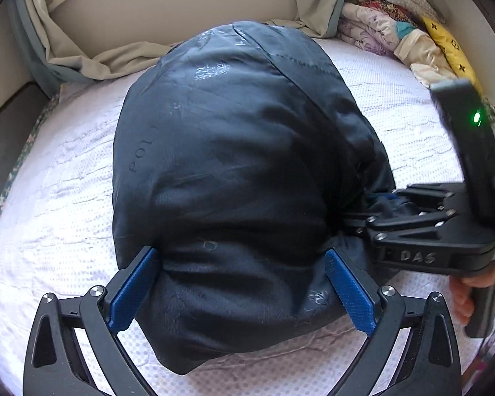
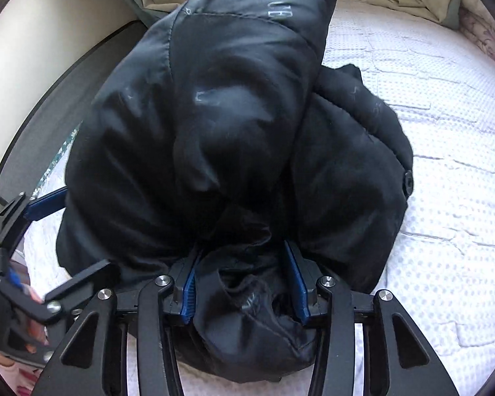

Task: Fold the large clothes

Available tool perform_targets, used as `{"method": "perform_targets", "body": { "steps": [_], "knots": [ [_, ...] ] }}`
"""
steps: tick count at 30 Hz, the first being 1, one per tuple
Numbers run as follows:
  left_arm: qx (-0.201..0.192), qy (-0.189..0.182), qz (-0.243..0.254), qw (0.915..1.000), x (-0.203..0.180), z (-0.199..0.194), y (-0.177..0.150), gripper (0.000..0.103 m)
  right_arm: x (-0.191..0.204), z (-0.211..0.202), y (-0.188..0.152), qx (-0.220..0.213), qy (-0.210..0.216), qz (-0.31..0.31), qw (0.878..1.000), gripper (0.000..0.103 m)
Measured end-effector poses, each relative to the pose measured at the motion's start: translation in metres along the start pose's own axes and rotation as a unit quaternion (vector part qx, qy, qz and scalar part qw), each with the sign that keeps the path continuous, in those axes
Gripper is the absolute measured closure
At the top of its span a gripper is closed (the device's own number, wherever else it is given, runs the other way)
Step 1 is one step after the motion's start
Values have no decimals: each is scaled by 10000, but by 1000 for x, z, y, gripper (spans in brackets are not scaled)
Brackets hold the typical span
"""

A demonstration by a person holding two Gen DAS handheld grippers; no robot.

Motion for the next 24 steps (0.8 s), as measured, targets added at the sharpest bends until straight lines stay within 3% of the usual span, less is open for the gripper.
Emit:
{"method": "perform_targets", "body": {
  "steps": [5, 7, 10, 12, 18, 21, 24],
  "knots": [
    [-36, 124, -120, 9998, 4, -4, 4, 2, -17, -7, 8, 121, 389, 476, 9980, 59],
    [-100, 69, -274, 9995, 10, -8, 5, 2, -20, -20, 14, 234, 649, 721, 9950, 50],
    [-210, -53, -505, 9985, 19, -18, 5, 1, -18, -55, 21, 93, 870, 831, 9927, 26],
    [-256, 34, -566, 9981, 23, -28, 3, 1, -13, -85, 24, -353, 718, 639, 9947, 14],
    [-387, 482, -524, 9967, 21, -61, -5, 0, 8, -154, -3, -1621, 44, 42, 9868, 0],
    [-501, 694, -498, 9951, 15, -80, -15, 0, 17, -160, -28, -1720, -32, 48, 9851, 0],
    [-558, 725, -605, 9940, 10, -95, -30, 0, 16, -147, -43, -1465, -309, 150, 9886, 0]
  ]
}}
Point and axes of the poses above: each gripper's, at about its wrist camera, not at the fingertips, and z roughly the way its jaws point, x to its left, y to its top, the point moved 3 cm from there along z, roughly the way its jaws point, and after that the axes turned 12 degrees about z, right-handed, at the moved point
